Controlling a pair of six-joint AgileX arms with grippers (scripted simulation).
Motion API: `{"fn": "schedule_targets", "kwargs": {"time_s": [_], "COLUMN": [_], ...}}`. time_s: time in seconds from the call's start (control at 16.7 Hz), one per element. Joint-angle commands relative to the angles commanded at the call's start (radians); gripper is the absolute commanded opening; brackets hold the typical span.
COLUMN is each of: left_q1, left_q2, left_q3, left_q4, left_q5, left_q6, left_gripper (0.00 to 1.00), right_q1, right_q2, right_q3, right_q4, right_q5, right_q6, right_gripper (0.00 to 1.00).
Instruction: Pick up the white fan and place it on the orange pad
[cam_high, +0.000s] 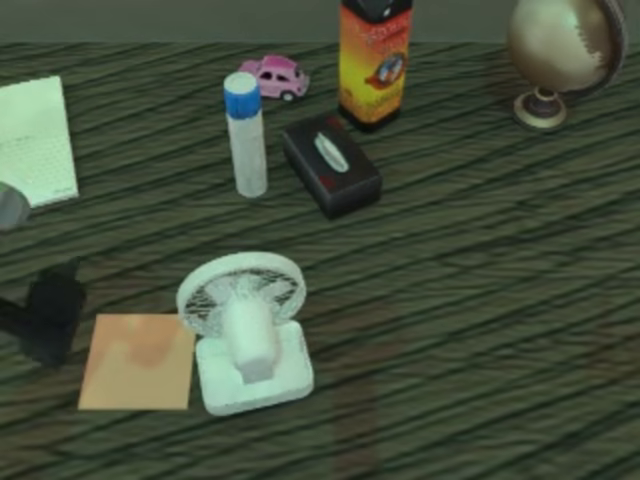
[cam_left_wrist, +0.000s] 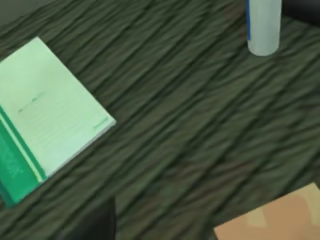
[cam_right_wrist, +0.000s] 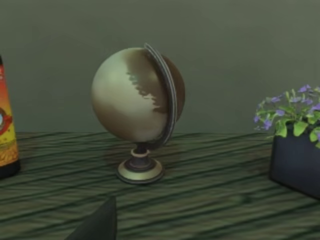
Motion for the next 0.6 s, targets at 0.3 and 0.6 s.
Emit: {"fn": "schedule_targets", "kwargs": {"time_s": [0.3, 0.6], "left_q1": [-0.154, -0.285], "left_q2": [0.519, 0.962], "left_q3": [0.457, 0.854], "left_q4": [-0.365, -0.675], "left_q5": [-0.002, -0.004], "left_q6": [0.188, 0.349], "left_gripper": [1.0, 1.0], "right_q1": [0.0, 0.0], "right_q2": [0.0, 0.0], "right_q3": [0.0, 0.0], "right_q4": [0.0, 0.0], "right_q5": [0.0, 0.0], "right_q6": [0.0, 0.0], "right_gripper": [1.0, 1.0]}}
